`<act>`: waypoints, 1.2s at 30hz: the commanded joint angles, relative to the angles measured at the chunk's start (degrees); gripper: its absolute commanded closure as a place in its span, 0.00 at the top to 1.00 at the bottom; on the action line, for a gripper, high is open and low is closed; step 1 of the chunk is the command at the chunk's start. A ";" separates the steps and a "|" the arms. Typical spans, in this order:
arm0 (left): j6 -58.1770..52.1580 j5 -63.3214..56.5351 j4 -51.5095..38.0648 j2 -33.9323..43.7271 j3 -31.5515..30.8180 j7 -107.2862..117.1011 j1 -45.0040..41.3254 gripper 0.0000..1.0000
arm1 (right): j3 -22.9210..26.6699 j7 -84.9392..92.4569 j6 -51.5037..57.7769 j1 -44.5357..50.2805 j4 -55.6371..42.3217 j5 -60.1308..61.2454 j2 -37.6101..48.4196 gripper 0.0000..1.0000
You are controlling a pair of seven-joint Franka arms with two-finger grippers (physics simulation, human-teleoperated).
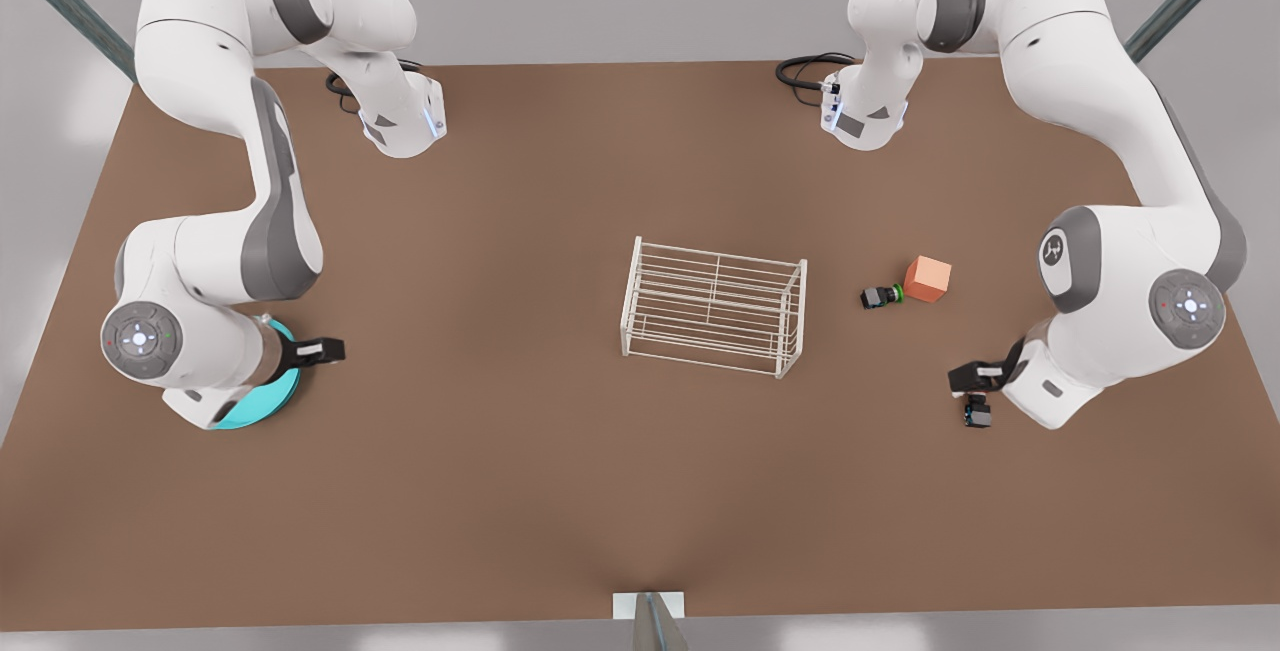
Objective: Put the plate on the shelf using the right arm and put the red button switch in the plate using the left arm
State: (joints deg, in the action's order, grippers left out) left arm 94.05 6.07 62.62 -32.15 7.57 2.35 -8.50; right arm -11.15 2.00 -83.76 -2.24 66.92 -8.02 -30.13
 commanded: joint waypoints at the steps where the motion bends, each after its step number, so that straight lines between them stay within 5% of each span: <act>1: 4.92 0.09 -0.04 0.07 -0.02 2.74 -0.02 1.00 | -0.02 2.14 -2.38 -0.05 -0.03 -0.42 0.07 1.00; 3: 4.92 0.17 -0.04 -0.02 -0.02 2.57 -0.11 1.00 | 0.07 2.40 -1.76 -0.92 -0.03 -0.16 -0.63 1.00; 6: 4.74 0.00 0.40 -1.51 -0.02 2.13 0.24 1.00 | 0.07 15.93 -1.67 -14.99 -0.03 12.06 -6.87 1.00; 10: 5.18 -3.15 3.74 -3.53 -0.28 1.87 -0.63 1.00 | 0.16 20.06 -4.29 -25.00 6.62 9.60 -3.64 1.00; 12: 12.55 -3.34 10.85 -0.99 -0.28 1.78 -0.99 1.00 | 0.07 22.26 -18.90 -27.47 24.93 11.18 3.94 1.00; 14: 27.76 -3.34 27.99 7.36 -0.28 -0.68 -1.25 1.00 | 0.07 22.61 -19.16 -27.65 26.86 11.88 3.24 1.00; 17: 29.79 -3.52 32.13 8.60 0.16 -6.48 -1.16 1.00 | 0.42 30.70 -26.55 -34.76 27.13 11.09 -3.18 1.00; 36: 37.00 -6.42 29.58 -2.13 0.51 -18.08 7.27 1.00 | 1.92 28.68 -30.24 -37.23 18.34 7.93 -15.84 0.98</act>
State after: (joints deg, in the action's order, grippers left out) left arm 130.08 -0.25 92.50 -33.76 8.08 -8.92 -1.28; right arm -9.24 26.05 -113.13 -39.32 85.28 0.17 -45.31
